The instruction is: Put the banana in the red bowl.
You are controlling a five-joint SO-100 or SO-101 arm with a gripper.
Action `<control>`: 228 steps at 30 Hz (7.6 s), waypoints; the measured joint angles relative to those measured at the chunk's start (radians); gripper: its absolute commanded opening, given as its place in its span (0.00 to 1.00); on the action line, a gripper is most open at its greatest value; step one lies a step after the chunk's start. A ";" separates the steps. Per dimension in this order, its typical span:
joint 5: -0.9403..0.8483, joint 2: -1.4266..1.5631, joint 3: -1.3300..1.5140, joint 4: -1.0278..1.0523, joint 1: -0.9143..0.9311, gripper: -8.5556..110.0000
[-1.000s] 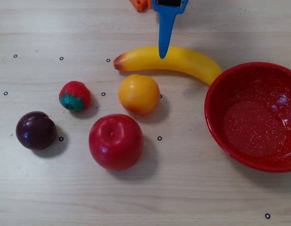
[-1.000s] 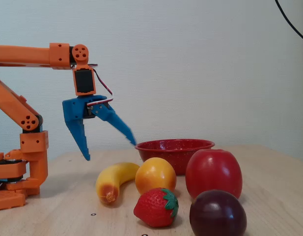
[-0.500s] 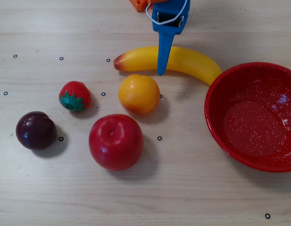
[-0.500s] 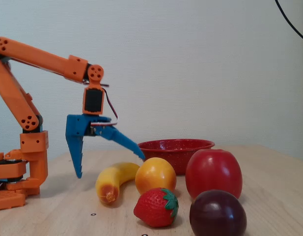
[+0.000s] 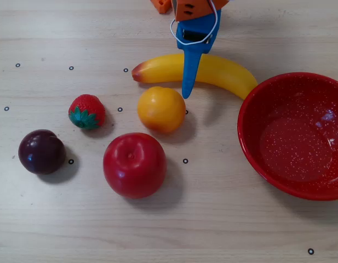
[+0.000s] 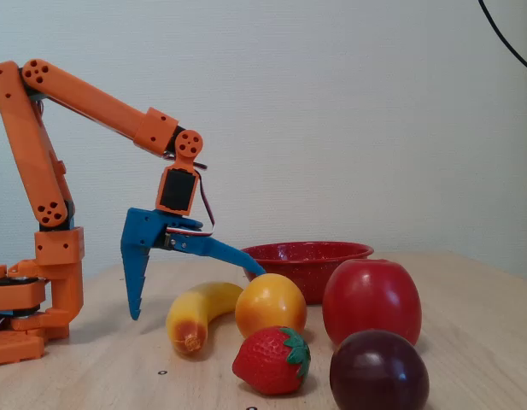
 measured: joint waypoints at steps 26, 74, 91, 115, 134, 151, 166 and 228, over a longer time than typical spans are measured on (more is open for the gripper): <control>0.000 -0.284 -0.100 -0.041 0.000 0.84; -0.054 -0.423 -0.270 -0.066 -0.031 0.45; -0.041 -0.431 -0.272 -0.074 -0.046 0.18; -0.087 -0.430 -0.302 0.117 -0.052 0.07; -0.077 -0.339 -0.278 0.321 -0.054 0.07; -0.077 -0.175 -0.459 0.460 -0.054 0.07; 0.094 -0.097 -0.802 0.417 -0.017 0.07; 0.304 -0.064 -0.532 -0.465 0.198 0.07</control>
